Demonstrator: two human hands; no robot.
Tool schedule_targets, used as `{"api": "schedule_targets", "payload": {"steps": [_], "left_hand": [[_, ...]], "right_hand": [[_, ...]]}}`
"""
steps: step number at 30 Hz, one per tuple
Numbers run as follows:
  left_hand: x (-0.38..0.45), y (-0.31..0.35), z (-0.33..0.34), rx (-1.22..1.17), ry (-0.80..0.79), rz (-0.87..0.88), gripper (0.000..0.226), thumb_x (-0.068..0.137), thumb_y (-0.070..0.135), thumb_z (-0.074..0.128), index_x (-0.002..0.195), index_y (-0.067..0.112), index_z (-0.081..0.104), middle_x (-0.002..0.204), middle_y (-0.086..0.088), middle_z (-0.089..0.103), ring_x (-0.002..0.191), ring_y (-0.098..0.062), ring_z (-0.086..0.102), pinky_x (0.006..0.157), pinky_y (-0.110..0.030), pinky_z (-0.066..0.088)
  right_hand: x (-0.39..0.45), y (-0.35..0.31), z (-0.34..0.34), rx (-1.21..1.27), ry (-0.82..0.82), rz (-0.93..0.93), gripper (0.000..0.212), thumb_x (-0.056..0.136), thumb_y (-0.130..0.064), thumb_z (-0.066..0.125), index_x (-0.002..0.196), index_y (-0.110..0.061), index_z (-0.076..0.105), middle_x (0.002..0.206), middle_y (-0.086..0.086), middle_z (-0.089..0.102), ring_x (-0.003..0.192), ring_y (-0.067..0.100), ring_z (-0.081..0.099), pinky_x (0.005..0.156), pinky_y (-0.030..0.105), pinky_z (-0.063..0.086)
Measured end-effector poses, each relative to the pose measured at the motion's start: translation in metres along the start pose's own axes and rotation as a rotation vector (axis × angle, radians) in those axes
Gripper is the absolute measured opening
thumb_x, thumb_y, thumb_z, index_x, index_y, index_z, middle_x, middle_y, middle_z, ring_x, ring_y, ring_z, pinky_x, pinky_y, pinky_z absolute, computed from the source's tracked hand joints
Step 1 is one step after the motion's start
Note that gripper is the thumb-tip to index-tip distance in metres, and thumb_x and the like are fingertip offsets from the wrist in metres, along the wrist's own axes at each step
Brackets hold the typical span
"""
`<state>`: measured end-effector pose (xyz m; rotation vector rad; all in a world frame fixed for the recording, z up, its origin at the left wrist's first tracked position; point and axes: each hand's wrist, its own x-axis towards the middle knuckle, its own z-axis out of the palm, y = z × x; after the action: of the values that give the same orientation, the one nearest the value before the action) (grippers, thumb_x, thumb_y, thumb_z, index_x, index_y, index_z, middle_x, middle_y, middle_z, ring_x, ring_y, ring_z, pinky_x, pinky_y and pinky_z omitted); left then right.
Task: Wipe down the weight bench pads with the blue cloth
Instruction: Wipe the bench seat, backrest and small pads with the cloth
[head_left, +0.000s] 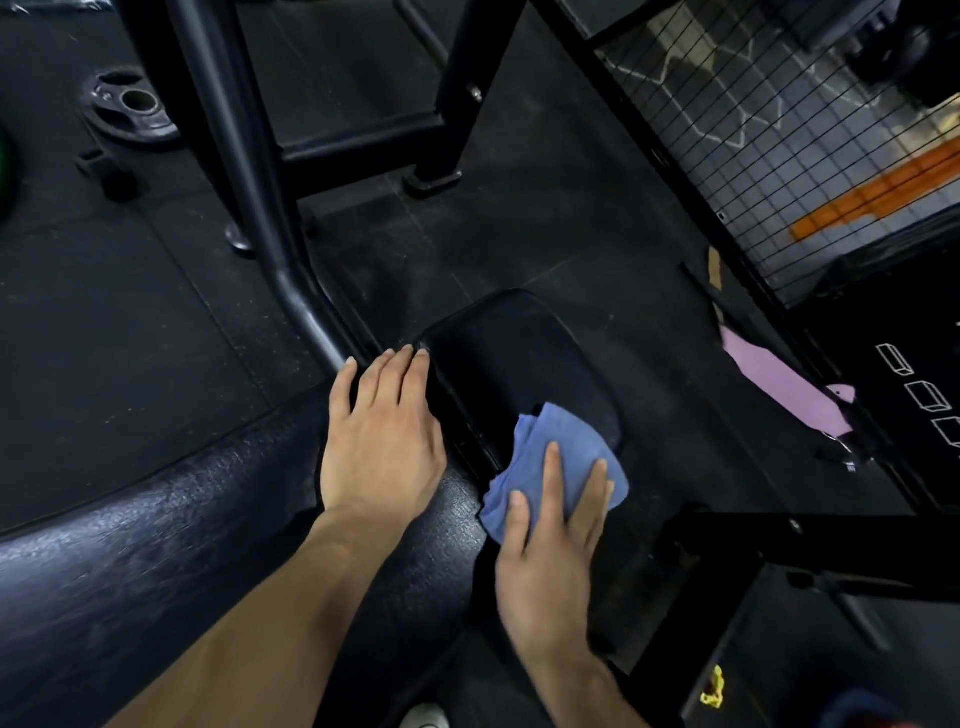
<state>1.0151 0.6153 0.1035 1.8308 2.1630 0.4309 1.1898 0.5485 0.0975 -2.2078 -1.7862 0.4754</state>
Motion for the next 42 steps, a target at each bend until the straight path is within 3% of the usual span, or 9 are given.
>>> {"api": "schedule_targets", "payload": {"steps": [4,8,13,18,27,31,34,38,42], "left_hand": [[0.0,0.0,0.0,-0.004,0.0,-0.002,0.058,0.1,0.029,0.04,0.154,0.01,0.039,0.158,-0.006,0.047,0.149,-0.021,0.038,0.127,-0.05,0.018],[0.0,0.0,0.0,-0.005,0.001,0.006,0.058,0.099,0.029,0.042,0.154,0.01,0.039,0.158,-0.007,0.046,0.149,-0.022,0.038,0.127,-0.05,0.017],[0.001,0.001,0.0,0.011,-0.004,0.002,0.058,0.1,0.029,0.041,0.155,0.01,0.037,0.159,-0.006,0.045,0.15,-0.02,0.036,0.127,-0.049,0.017],[0.002,0.001,0.001,0.013,-0.009,0.004,0.058,0.1,0.029,0.041,0.155,0.01,0.037,0.159,-0.007,0.045,0.15,-0.021,0.038,0.127,-0.05,0.018],[0.001,0.0,0.002,0.028,-0.021,0.005,0.06,0.1,0.03,0.039,0.157,0.011,0.036,0.16,-0.006,0.045,0.15,-0.02,0.037,0.127,-0.05,0.018],[0.001,0.0,0.004,0.026,-0.02,0.002,0.06,0.1,0.031,0.039,0.157,0.011,0.035,0.16,-0.005,0.044,0.151,-0.02,0.036,0.127,-0.05,0.017],[0.002,0.0,0.006,0.021,-0.015,-0.001,0.059,0.101,0.029,0.037,0.156,0.011,0.037,0.159,-0.005,0.046,0.15,-0.021,0.037,0.127,-0.05,0.017],[0.001,-0.001,0.007,0.038,-0.022,-0.003,0.062,0.099,0.034,0.026,0.156,0.012,0.037,0.159,-0.005,0.046,0.15,-0.02,0.038,0.127,-0.05,0.019],[0.001,-0.001,0.008,0.048,-0.031,-0.006,0.062,0.099,0.035,0.026,0.157,0.013,0.036,0.16,-0.003,0.045,0.15,-0.019,0.037,0.126,-0.05,0.019]], "right_hand": [[-0.013,-0.008,0.0,0.18,-0.027,0.122,0.071,0.099,-0.059,0.027,0.162,-0.047,-0.003,0.167,-0.01,-0.032,0.154,0.005,-0.017,0.124,0.034,0.022],[0.003,-0.018,0.0,0.266,-0.034,0.25,0.075,0.098,-0.062,0.027,0.161,-0.045,-0.011,0.169,-0.002,-0.028,0.16,0.02,-0.007,0.125,0.047,0.027],[0.043,-0.014,-0.01,0.417,0.033,0.4,0.073,0.108,-0.039,0.04,0.164,-0.029,-0.006,0.165,0.018,0.019,0.141,0.03,0.042,0.101,0.032,0.039],[0.068,-0.002,-0.016,0.535,0.016,0.499,0.074,0.108,-0.04,0.041,0.162,-0.037,-0.01,0.16,0.014,0.033,0.133,0.027,0.052,0.105,0.038,0.043],[0.113,0.023,-0.036,0.54,0.008,0.43,0.054,0.108,-0.032,0.042,0.16,-0.032,0.027,0.145,-0.002,0.051,0.126,0.016,0.051,0.101,0.031,0.036],[0.15,0.032,-0.055,0.46,-0.15,0.401,0.044,0.092,-0.039,0.052,0.135,-0.029,0.058,0.122,-0.006,0.066,0.122,0.021,0.062,0.105,0.04,0.047],[0.174,0.033,-0.064,0.386,-0.272,0.359,0.03,0.1,-0.041,0.049,0.122,-0.027,0.063,0.111,-0.006,0.069,0.113,0.021,0.066,0.101,0.041,0.05],[0.198,0.025,-0.067,0.317,-0.39,0.296,0.041,0.102,-0.054,0.044,0.131,-0.033,0.063,0.121,-0.014,0.067,0.118,0.012,0.062,0.104,0.034,0.044],[0.223,0.013,-0.064,0.229,-0.432,0.238,0.05,0.094,-0.071,0.044,0.117,-0.036,0.07,0.118,-0.013,0.072,0.119,0.012,0.063,0.111,0.035,0.042]]}}
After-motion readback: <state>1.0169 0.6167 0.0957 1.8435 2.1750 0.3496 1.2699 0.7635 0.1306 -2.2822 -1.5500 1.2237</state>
